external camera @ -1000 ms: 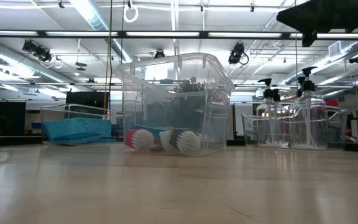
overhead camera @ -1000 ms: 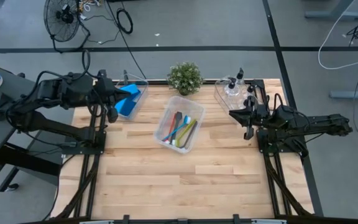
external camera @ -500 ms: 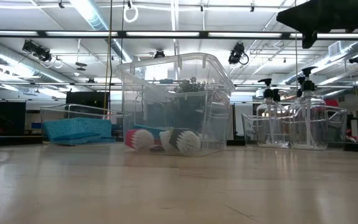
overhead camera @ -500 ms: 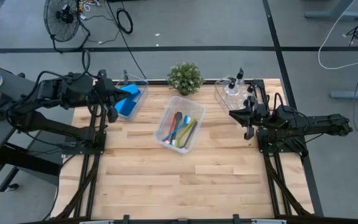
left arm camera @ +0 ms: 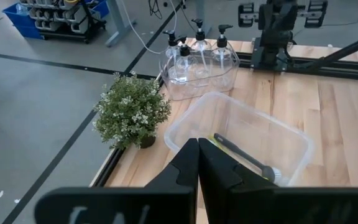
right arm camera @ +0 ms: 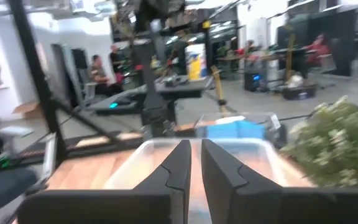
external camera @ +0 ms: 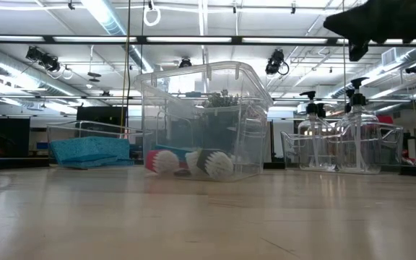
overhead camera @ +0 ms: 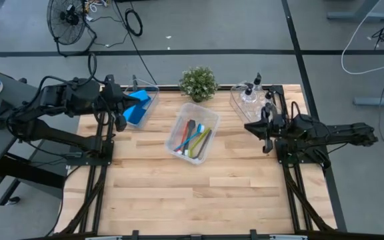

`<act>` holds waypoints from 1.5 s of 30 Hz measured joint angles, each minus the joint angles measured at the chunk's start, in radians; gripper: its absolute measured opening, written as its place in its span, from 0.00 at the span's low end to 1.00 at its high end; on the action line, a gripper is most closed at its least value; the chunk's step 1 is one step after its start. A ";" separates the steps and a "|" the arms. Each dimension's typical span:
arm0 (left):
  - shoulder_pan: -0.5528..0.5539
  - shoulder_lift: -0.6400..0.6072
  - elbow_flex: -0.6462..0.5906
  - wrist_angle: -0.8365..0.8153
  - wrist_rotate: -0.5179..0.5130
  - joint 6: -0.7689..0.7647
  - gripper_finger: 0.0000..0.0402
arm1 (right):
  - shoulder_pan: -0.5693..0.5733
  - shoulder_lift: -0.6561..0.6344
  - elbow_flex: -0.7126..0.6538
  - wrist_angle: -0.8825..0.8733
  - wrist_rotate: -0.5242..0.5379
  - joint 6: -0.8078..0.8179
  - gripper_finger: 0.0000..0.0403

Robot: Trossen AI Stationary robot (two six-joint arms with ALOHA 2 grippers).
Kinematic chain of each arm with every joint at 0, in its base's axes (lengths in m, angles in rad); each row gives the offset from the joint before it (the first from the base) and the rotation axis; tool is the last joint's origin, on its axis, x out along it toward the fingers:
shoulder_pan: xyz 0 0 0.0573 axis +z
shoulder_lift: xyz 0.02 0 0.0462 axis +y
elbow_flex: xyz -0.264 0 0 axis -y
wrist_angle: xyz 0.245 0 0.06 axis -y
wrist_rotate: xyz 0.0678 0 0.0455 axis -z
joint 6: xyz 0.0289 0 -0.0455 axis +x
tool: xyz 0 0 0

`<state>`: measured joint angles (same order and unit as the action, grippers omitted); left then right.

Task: Pick & Place Kitchen Sink Supplies
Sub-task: Return to home position

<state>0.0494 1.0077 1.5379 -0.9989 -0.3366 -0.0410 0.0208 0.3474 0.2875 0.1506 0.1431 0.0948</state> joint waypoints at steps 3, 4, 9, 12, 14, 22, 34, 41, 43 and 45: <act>0.000 0.000 0.000 0.000 0.000 0.000 0.04 | 0.000 -0.039 -0.047 0.001 -0.054 0.003 0.11; 0.000 0.000 0.000 0.000 0.000 0.000 0.04 | 0.000 -0.054 -0.059 0.003 -0.065 0.003 0.11; 0.000 0.000 0.000 0.000 0.000 0.000 0.04 | 0.000 -0.124 -0.126 -0.022 -0.081 0.000 0.11; 0.000 0.000 0.000 0.000 0.000 0.000 0.04 | 0.001 -0.159 -0.144 -0.056 -0.086 -0.010 0.11; 0.000 0.000 0.000 0.000 0.000 0.000 0.04 | 0.003 -0.184 -0.161 -0.058 -0.102 -0.033 0.11; 0.000 0.000 0.000 0.000 0.000 0.000 0.04 | 0.024 -0.271 -0.235 -0.062 -0.138 -0.050 0.11; 0.000 0.000 0.000 0.000 0.000 0.000 0.04 | 0.036 -0.348 -0.272 -0.134 -0.197 -0.064 0.11; 0.000 0.000 0.000 0.000 0.000 0.000 0.04 | 0.035 -0.348 -0.272 -0.138 -0.193 -0.110 0.11; 0.000 0.000 0.000 0.000 0.000 0.000 0.04 | 0.035 -0.348 -0.272 -0.138 -0.186 -0.110 0.11; 0.000 0.000 0.000 0.000 0.000 0.000 0.04 | 0.035 -0.348 -0.272 -0.138 -0.185 -0.110 0.11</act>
<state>0.0493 1.0077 1.5375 -0.9989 -0.3363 -0.0406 0.0563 -0.0002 0.0154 0.0124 -0.0422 -0.0154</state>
